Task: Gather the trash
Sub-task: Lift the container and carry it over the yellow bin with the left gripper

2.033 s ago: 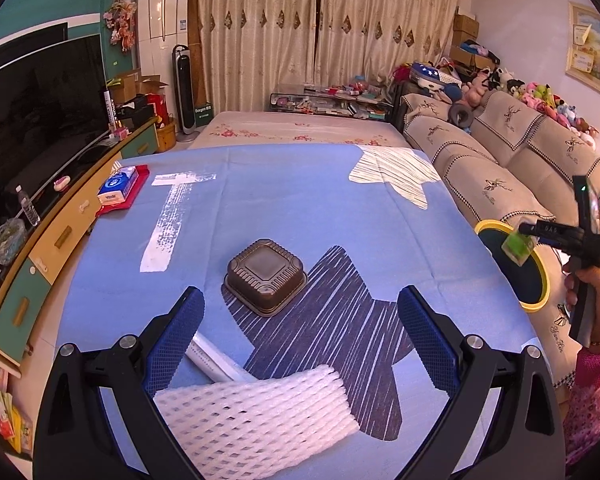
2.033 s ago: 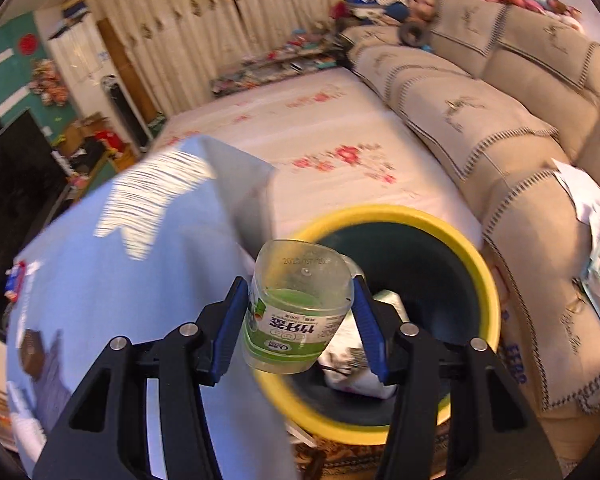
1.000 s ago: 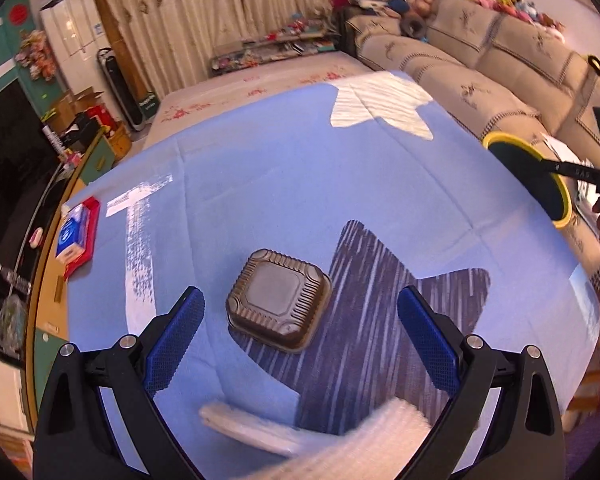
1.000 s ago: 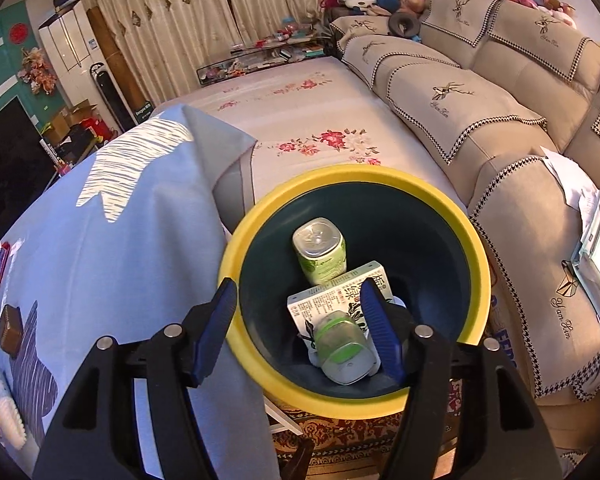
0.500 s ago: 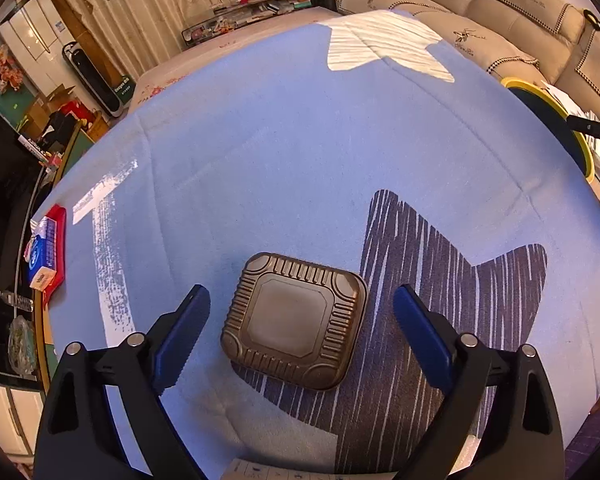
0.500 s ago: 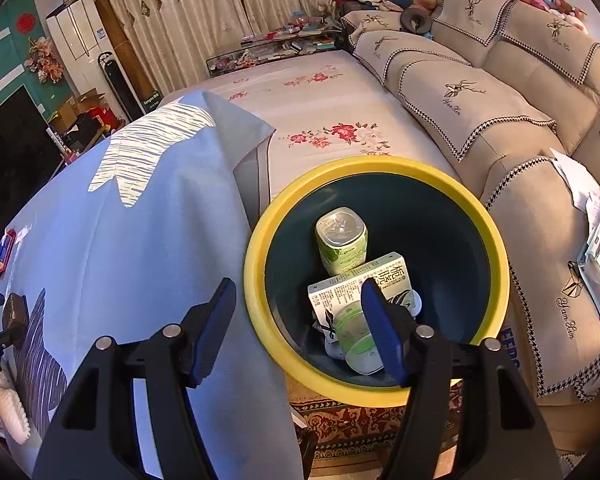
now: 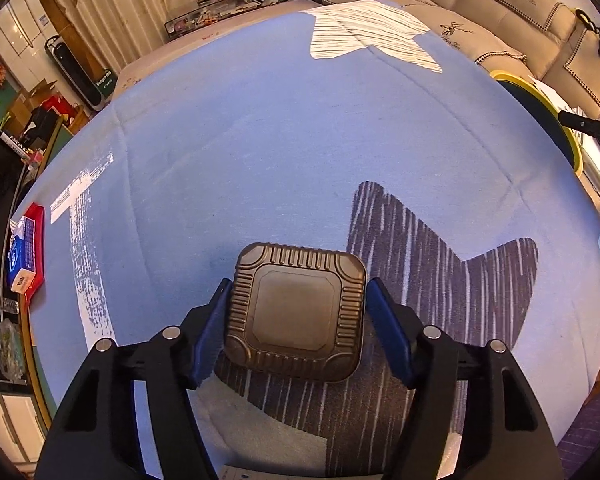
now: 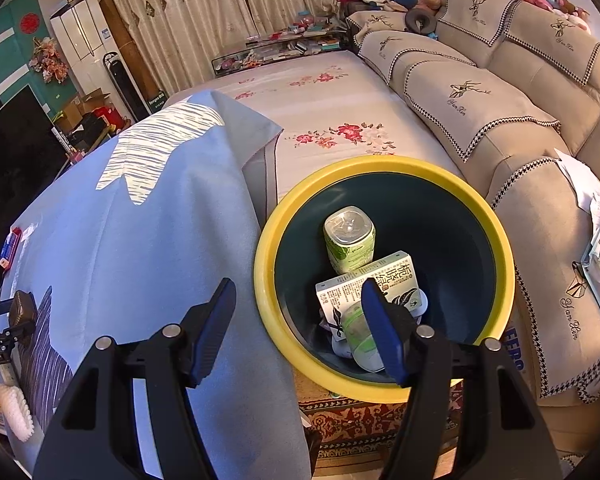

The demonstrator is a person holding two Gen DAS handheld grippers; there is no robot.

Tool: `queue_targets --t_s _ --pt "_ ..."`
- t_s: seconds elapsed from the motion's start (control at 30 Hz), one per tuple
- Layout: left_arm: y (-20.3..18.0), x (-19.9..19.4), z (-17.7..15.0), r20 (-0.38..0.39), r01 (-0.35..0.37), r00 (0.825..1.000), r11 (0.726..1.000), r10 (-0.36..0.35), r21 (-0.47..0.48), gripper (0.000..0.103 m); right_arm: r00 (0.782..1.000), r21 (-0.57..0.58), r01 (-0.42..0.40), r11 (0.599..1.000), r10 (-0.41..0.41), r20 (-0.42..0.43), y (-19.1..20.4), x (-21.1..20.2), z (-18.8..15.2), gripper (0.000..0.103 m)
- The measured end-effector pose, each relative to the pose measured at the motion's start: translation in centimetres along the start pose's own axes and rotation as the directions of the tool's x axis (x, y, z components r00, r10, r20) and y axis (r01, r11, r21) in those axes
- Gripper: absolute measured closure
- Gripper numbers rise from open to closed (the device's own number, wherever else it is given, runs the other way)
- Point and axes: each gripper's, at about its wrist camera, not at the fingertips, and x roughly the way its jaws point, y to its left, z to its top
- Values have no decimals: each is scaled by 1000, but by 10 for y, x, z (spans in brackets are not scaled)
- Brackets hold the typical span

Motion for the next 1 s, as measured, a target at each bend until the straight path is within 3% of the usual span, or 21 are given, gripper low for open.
queue_targets --t_s 0.2,0.4,0.73,1.0 --pt "-15 -21 6 34 18 999 1000 -18 15 42 1000 25 -6 1000 6 19 -14 -13 -9 41" --pt "-52 -44 29 80 37 996 996 -43 78 42 999 58 4 998 -6 51 -39 -32 -23 41" --pt "-168 -56 99 117 125 981 962 -157 243 42 990 130 76 989 -89 105 -95 -65 -48 41" --pt "-276 -28 155 71 206 967 915 -245 346 42 984 216 123 969 -147 98 -146 -80 -69 39"
